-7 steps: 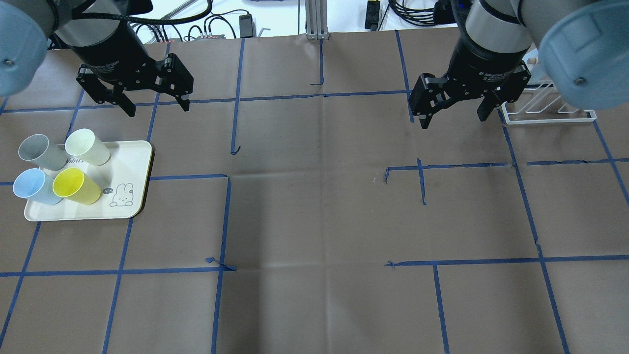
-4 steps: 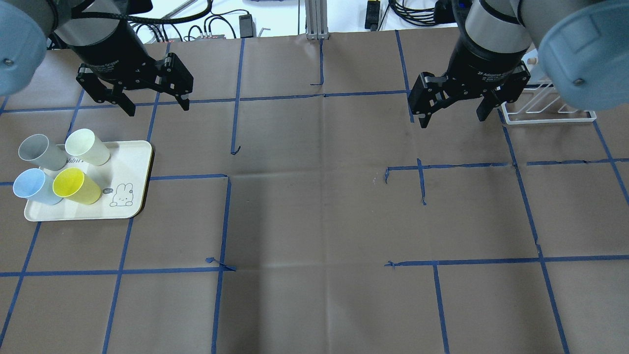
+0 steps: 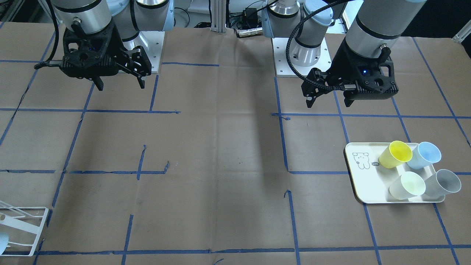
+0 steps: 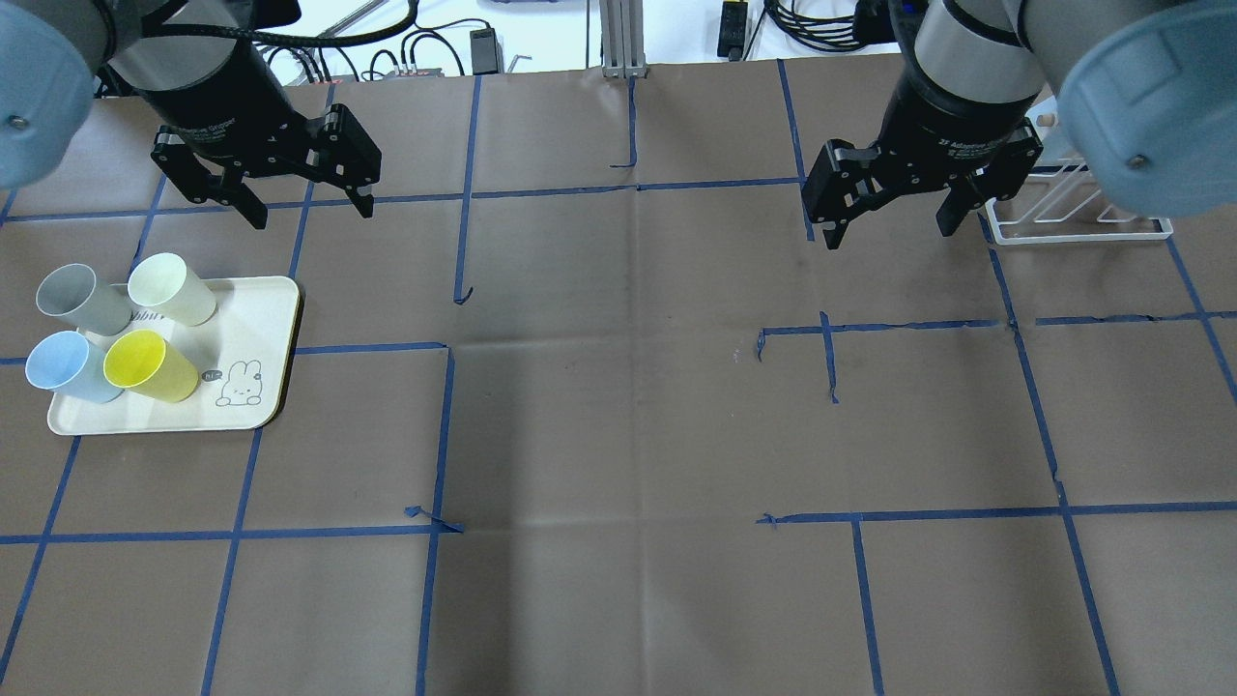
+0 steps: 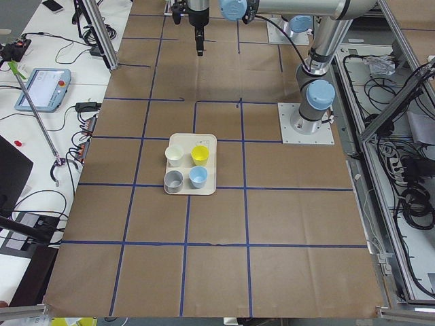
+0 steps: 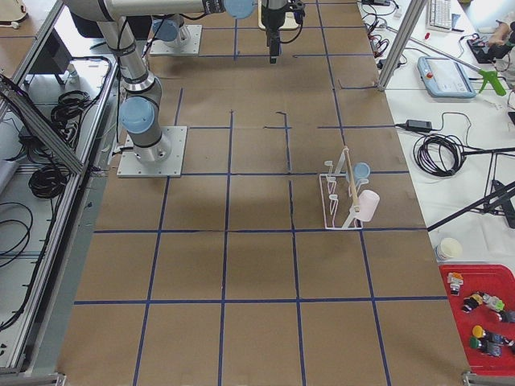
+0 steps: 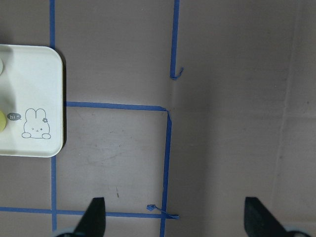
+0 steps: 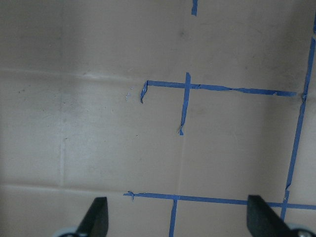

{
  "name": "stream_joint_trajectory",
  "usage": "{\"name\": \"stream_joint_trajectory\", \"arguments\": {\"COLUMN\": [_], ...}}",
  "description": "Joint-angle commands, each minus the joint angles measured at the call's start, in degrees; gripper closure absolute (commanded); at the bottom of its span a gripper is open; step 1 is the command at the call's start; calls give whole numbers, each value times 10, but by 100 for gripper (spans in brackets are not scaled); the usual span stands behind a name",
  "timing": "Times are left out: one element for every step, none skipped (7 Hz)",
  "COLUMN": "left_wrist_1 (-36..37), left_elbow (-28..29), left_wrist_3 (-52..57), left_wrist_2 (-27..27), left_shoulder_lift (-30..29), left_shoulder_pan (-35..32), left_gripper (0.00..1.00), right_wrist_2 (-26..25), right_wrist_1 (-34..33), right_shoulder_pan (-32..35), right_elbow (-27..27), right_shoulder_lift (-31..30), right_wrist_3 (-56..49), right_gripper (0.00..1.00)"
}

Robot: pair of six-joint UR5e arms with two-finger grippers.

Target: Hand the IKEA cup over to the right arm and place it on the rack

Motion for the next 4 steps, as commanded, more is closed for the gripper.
{"name": "stream_joint_trajectory", "arguments": {"left_wrist_1": [0,0,-1,-1], "left_elbow": [4,2,1,0], "left_wrist_3": [-1,-1,-1,-1], "left_wrist_2": [0,1,1,1], "left_shoulder_lift": [0,1,1,1], "left_shoulder_pan": [0,0,0,0], "left_gripper": [1,1,1,1], "right_wrist_2": [0,0,0,0], "right_wrist_1": [0,0,-3,-3], "right_shoulder_pan": [0,0,0,0], "right_elbow": [0,-1,-1,-1], "right_shoulder_lift": [0,0,0,0], "right_wrist_3": [0,0,0,0], "right_gripper": [0,0,0,0]}}
